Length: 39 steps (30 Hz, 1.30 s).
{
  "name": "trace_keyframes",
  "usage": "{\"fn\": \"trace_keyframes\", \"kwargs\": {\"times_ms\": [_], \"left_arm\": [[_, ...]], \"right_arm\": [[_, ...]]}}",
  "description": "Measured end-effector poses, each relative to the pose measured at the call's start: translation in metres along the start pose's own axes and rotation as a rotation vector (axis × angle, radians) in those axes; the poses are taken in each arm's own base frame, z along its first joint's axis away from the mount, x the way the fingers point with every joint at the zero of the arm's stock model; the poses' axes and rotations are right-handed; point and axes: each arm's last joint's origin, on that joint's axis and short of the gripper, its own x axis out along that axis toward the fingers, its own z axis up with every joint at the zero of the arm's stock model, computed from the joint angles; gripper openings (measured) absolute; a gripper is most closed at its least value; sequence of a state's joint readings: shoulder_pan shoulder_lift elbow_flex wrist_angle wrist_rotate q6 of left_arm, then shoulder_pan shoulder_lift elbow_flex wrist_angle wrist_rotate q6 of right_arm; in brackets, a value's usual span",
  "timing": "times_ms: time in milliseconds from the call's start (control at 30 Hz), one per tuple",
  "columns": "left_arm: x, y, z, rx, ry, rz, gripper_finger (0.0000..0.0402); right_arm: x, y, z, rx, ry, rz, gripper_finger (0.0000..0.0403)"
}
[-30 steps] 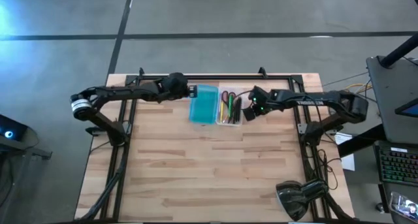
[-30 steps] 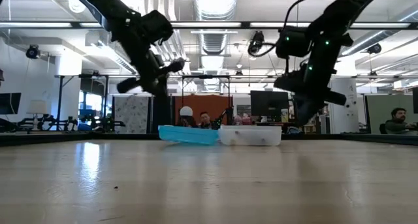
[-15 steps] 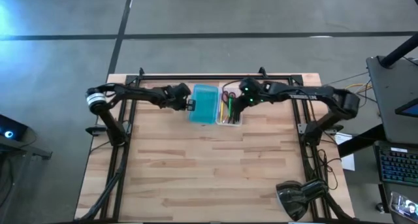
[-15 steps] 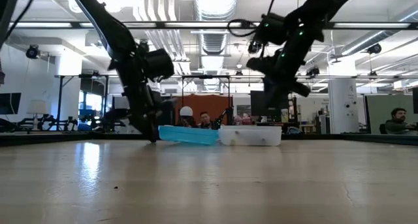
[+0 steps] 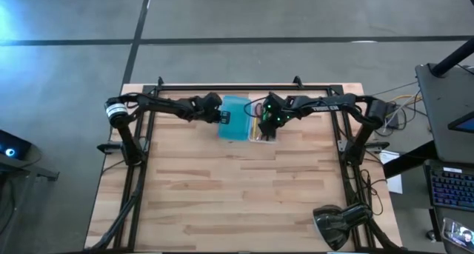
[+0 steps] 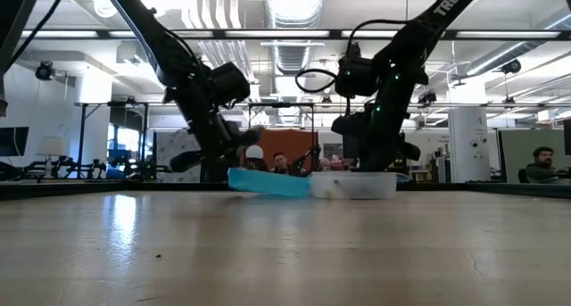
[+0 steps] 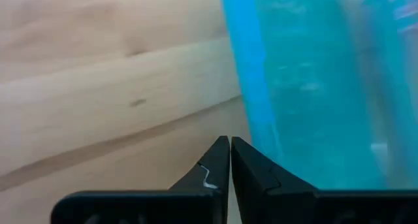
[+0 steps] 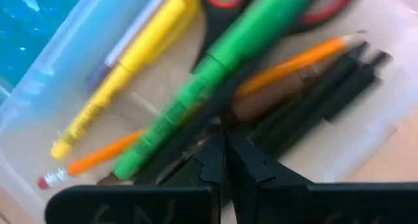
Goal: Pick & place school supplies into a supply box
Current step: Close the pencil box
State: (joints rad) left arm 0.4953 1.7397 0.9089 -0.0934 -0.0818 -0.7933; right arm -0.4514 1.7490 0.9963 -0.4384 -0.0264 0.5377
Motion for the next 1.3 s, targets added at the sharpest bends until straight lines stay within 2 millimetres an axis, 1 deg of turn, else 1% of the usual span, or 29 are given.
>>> {"fn": "trace_keyframes", "kwargs": {"times_ms": [100, 300, 533, 667, 800, 900, 1000, 1100, 1200, 1267, 1300], "left_arm": [[-0.002, -0.007, 0.006, -0.010, -0.028, -0.093, 0.0000], [-0.008, -0.017, 0.015, -0.087, -0.093, -0.207, 0.0000], [-0.018, -0.039, 0.029, -0.138, -0.159, -0.416, 0.0000], [-0.025, -0.052, 0.037, -0.138, -0.192, -0.474, 0.0000], [-0.032, -0.064, 0.044, -0.110, -0.220, -0.506, 0.0000], [-0.034, -0.068, 0.044, -0.102, -0.225, -0.516, 0.0000], [-0.026, -0.073, 0.042, -0.098, -0.218, -0.515, 0.0000], [-0.010, -0.081, 0.039, -0.113, -0.200, -0.520, 0.0000], [0.011, -0.093, 0.033, -0.136, -0.150, -0.546, 0.0000], [0.017, -0.105, 0.032, -0.128, -0.137, -0.578, 0.0000], [0.016, -0.112, 0.034, -0.120, -0.141, -0.595, 0.0000]], "right_arm": [[0.001, 0.000, 0.000, -0.003, 0.003, -0.002, 0.0009], [0.004, -0.001, -0.001, -0.007, 0.009, -0.008, 0.0009], [0.002, -0.001, -0.001, -0.017, 0.013, -0.011, 0.0009], [-0.007, -0.002, -0.003, -0.026, 0.013, -0.031, 0.0009], [-0.023, -0.006, -0.008, -0.062, 0.020, -0.098, 0.0009], [-0.039, -0.010, -0.011, -0.074, 0.005, -0.162, 0.0009], [-0.058, -0.015, -0.015, -0.070, -0.027, -0.235, 0.0009], [-0.072, -0.021, -0.024, -0.023, -0.041, -0.253, 0.0009], [-0.077, -0.032, -0.040, 0.065, -0.028, -0.264, 0.0009], [-0.077, -0.041, -0.055, 0.128, -0.010, -0.282, 0.0009], [-0.077, -0.046, -0.063, 0.164, -0.001, -0.291, 0.0009]]}}
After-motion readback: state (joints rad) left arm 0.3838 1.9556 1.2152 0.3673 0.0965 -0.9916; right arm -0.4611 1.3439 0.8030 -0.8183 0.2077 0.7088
